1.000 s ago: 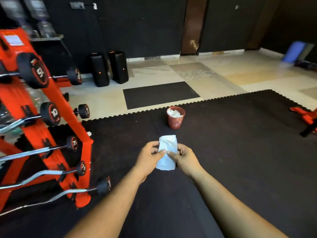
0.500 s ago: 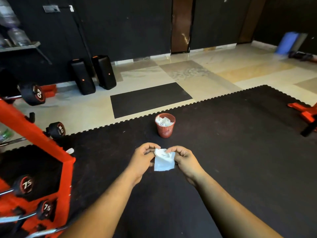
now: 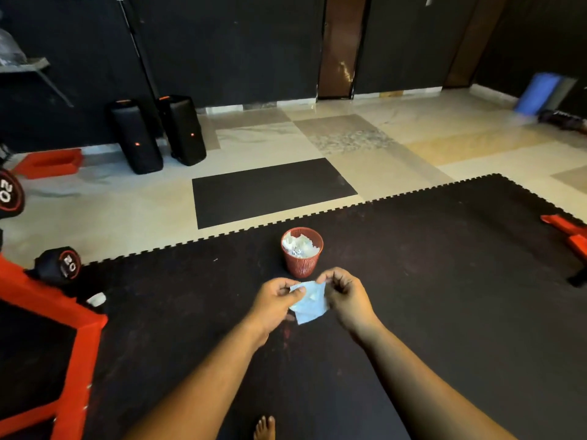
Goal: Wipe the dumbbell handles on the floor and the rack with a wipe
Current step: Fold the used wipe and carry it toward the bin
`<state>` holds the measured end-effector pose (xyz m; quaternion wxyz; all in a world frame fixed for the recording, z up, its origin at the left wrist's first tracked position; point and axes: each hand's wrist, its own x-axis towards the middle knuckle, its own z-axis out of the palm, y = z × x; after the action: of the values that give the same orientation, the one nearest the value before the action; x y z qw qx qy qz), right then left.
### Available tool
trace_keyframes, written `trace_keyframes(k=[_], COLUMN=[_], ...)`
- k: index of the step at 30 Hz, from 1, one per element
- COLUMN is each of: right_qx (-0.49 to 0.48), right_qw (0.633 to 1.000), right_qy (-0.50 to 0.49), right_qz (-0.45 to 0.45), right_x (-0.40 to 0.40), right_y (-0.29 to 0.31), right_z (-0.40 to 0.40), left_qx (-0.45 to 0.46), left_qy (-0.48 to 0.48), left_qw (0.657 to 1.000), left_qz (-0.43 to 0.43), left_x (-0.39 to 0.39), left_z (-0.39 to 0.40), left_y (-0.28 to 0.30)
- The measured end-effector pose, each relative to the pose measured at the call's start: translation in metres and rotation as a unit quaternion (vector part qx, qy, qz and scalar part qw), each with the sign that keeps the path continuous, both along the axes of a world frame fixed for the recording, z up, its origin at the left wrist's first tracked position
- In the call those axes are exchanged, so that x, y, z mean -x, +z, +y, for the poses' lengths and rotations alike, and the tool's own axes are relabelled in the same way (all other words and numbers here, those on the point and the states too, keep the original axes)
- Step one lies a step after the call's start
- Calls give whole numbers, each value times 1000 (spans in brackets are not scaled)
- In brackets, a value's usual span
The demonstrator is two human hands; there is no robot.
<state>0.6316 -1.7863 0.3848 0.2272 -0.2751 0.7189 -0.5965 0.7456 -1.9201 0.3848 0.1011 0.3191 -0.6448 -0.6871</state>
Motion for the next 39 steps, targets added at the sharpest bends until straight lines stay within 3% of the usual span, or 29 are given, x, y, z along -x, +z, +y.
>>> trace_keyframes(k=[4, 10, 22, 28, 39], right_qx=[-1, -129, -62, -98, -201], right_qw=[992, 971, 974, 965, 961], right_qy=[-52, -34, -59, -16, -40], right_qz=[-118, -198, -211, -243, -186], right_x=[34, 91, 256, 333, 439], right_y=[2, -10, -48, -79, -141], right_z=[-45, -98, -160, -192, -273], left_qx=[-35, -47, 14, 73, 22], left_qy=[20, -17, -30, -8, 8], left_qw=[999, 999, 995, 988, 981], left_qz=[-8, -17, -91, -134, -195], left_x=[47, 126, 275, 337, 434], left_z=[-57, -117, -177, -208, -288], left_y=[-6, -14, -56, -74, -143])
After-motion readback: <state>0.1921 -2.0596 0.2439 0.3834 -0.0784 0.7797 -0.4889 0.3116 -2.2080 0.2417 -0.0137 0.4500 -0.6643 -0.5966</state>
